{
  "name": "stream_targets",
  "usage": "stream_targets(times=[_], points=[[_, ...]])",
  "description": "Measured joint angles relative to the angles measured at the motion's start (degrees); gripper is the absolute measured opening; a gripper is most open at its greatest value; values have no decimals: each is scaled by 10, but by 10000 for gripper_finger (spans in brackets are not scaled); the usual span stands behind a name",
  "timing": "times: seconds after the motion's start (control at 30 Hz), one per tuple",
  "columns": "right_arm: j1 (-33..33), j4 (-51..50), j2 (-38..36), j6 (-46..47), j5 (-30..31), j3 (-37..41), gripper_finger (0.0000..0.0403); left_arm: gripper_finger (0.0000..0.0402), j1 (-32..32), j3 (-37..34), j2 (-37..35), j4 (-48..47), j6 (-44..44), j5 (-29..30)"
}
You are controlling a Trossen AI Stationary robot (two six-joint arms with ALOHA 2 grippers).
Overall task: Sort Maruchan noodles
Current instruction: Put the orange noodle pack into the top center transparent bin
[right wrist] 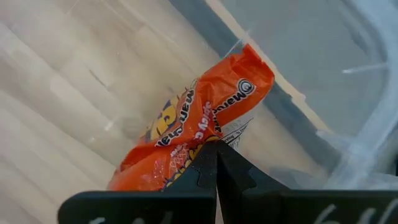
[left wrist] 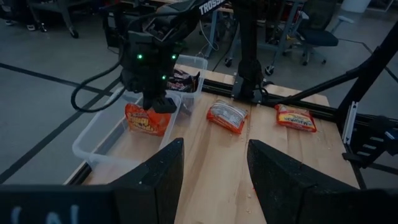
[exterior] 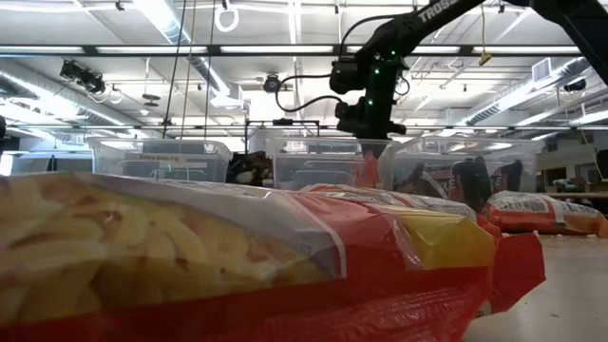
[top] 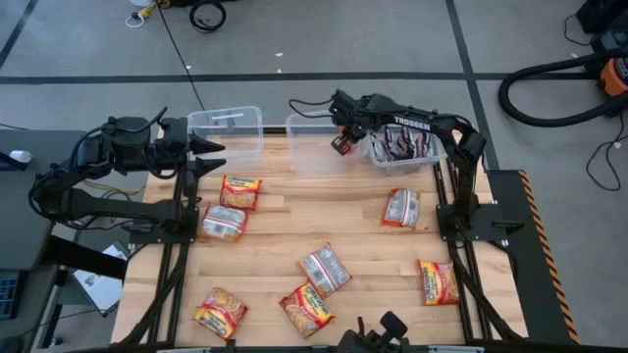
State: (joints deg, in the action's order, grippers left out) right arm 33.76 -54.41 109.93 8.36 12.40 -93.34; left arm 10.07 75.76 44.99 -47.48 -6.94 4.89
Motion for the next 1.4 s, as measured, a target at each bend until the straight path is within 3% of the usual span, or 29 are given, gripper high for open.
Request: stream_targets(times=[0.37, 0.9, 1.13, 1.3, 1.4], points=[[0, 21, 4, 91, -2, 29, 11, 180, 0, 0, 0, 1, 7, 0], [1, -15, 8, 127, -11, -5, 109, 180, 0, 0, 0, 1, -10, 0], [1, -18, 9, 132, -15, -5, 125, 180, 0, 0, -1, 0, -14, -2], [-6, -5, 9, 170, -49, -5, 125, 180, 0, 0, -2, 0, -14, -2], [-18, 53, 8, 207, -76, -5, 129, 180, 0, 0, -1, 0, -14, -2]])
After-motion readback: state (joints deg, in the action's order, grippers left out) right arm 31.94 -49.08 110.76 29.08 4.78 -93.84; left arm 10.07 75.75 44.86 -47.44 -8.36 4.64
